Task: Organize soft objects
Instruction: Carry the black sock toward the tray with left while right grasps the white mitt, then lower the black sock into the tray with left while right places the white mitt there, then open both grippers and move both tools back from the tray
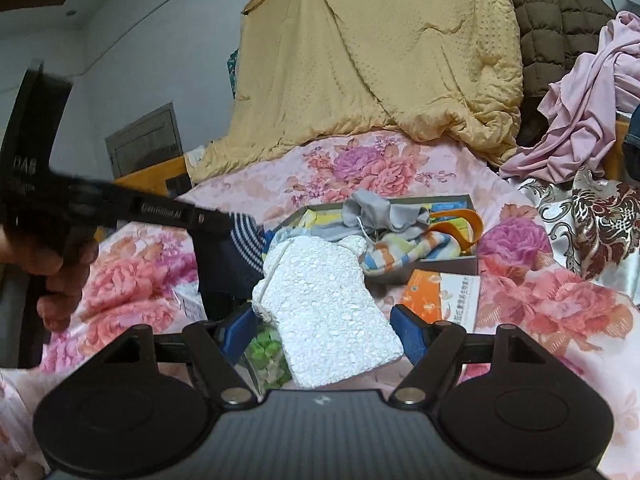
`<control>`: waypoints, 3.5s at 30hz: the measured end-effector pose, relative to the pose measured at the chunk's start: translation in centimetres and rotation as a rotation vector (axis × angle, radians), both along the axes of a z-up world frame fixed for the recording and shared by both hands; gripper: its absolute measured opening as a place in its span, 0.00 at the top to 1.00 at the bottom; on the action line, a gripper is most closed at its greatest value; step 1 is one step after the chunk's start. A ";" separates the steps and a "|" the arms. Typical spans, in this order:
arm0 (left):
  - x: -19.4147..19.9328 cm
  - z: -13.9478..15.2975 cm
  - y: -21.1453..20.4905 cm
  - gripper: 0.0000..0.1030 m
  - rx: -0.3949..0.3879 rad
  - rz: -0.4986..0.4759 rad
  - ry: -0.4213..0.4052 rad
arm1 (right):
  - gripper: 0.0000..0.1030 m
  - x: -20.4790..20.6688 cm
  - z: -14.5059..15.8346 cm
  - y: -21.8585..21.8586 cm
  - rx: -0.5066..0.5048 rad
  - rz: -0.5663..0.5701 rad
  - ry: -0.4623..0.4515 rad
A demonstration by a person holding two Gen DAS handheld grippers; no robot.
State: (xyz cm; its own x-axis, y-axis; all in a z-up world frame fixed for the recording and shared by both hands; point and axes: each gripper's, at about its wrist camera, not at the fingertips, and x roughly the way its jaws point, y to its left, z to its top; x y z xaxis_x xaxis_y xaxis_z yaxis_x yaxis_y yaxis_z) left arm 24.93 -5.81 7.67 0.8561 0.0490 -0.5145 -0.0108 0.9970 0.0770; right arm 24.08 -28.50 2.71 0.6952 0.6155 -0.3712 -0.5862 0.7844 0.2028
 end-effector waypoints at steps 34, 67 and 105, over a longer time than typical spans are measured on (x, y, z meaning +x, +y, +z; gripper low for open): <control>15.0 -6.3 10.6 0.99 -0.154 -0.154 0.009 | 0.25 20.5 -1.7 14.6 -0.268 0.093 0.059; 25.3 -10.7 12.0 0.97 -0.224 -0.185 0.216 | 0.31 28.1 -4.7 18.3 -0.595 0.116 0.068; 17.3 -7.8 11.9 0.46 -0.188 -0.038 0.042 | 0.12 23.2 -0.7 15.1 -0.467 -0.026 -0.054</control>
State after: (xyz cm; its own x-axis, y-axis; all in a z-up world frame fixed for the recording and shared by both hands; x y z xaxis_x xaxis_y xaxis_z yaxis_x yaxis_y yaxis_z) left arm 42.18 6.11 -0.15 0.8329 -0.0836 -0.5471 0.0268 0.9935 -0.1109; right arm 47.32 -13.38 1.98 0.7343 0.3735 -0.5669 -0.5652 0.7988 -0.2058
